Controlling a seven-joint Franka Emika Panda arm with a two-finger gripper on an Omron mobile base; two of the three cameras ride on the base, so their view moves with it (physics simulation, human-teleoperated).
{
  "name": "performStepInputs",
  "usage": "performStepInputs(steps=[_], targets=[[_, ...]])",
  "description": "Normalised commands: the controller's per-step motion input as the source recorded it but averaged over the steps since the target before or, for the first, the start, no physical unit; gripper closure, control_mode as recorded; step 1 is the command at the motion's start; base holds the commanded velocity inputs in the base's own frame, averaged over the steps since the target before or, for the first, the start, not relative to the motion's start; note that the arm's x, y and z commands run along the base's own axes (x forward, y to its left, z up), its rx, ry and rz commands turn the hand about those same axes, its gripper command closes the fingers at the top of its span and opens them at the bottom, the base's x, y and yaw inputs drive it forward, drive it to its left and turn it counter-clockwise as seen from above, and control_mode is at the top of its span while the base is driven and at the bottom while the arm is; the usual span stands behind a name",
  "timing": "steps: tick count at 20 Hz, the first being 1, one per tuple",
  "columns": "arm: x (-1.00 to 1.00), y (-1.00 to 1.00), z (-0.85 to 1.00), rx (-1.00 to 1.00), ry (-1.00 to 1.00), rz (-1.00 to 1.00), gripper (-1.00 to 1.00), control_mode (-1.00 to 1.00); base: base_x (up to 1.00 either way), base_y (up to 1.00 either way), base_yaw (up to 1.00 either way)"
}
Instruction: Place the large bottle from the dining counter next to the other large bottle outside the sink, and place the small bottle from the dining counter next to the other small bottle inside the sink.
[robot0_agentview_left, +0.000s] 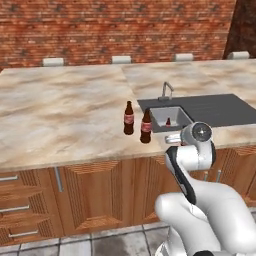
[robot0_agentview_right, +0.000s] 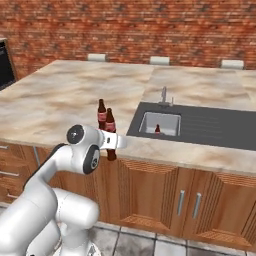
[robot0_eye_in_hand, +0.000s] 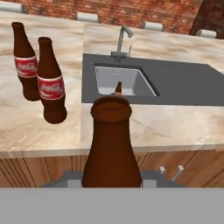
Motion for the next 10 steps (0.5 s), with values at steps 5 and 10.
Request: performStepInputs(steps=[5,10], targets=[[0.0,0.0,0.0,0.0,0.0,0.0,1.0,1.0,0.0,-0.54,0.3],[0.0,0.0,0.0,0.0,0.0,0.0,1.0,1.0,0.0,-0.54,0.2]])
